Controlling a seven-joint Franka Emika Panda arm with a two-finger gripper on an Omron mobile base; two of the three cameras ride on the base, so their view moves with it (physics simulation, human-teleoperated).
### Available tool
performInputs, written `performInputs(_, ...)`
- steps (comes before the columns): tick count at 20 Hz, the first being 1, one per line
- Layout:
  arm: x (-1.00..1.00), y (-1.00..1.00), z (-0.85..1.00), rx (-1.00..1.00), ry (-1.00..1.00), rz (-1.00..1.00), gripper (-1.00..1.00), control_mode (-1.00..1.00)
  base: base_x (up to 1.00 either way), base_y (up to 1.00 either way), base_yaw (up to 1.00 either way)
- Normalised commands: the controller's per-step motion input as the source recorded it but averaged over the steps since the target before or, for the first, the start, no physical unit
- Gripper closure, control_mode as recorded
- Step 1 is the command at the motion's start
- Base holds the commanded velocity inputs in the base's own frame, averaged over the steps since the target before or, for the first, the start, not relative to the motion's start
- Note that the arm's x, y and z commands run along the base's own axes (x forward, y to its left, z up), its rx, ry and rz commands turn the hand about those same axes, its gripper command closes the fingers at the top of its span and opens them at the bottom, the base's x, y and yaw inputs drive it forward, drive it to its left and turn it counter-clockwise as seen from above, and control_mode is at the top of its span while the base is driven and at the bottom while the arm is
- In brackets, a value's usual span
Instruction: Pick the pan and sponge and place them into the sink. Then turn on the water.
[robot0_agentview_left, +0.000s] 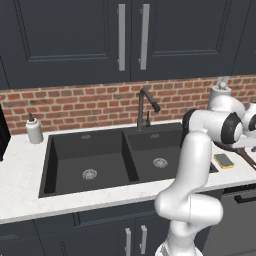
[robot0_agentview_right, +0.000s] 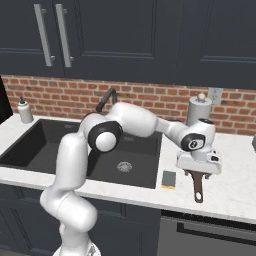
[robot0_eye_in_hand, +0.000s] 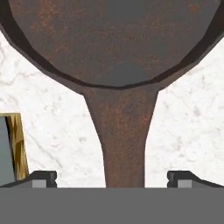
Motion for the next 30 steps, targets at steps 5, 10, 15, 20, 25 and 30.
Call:
performInputs(5,0.16,-0.06,-0.23,0.0,0.05,0.0,-1.0,-1.0,0.0,0.0,0.0)
performInputs(10,0.12,0.0,-0.26,0.0,0.01,0.0,-1.0,-1.0,0.0,0.0,0.0)
performInputs(15,0.11,0.0,-0.22,0.0,0.0,0.0,-1.0,-1.0,0.0,0.0,0.0)
performInputs(20,0.07,0.0,-0.15,0.0,0.0,0.0,-1.0,-1.0,0.0,0.0,0.0)
performInputs(25,0.0,0.0,0.0,0.0,0.0,0.0,1.0,-1.0,0.0,0.0,0.0)
performInputs(30,0.0,0.0,0.0,0.0,0.0,0.0,1.0,-1.0,0.0,0.0,0.0)
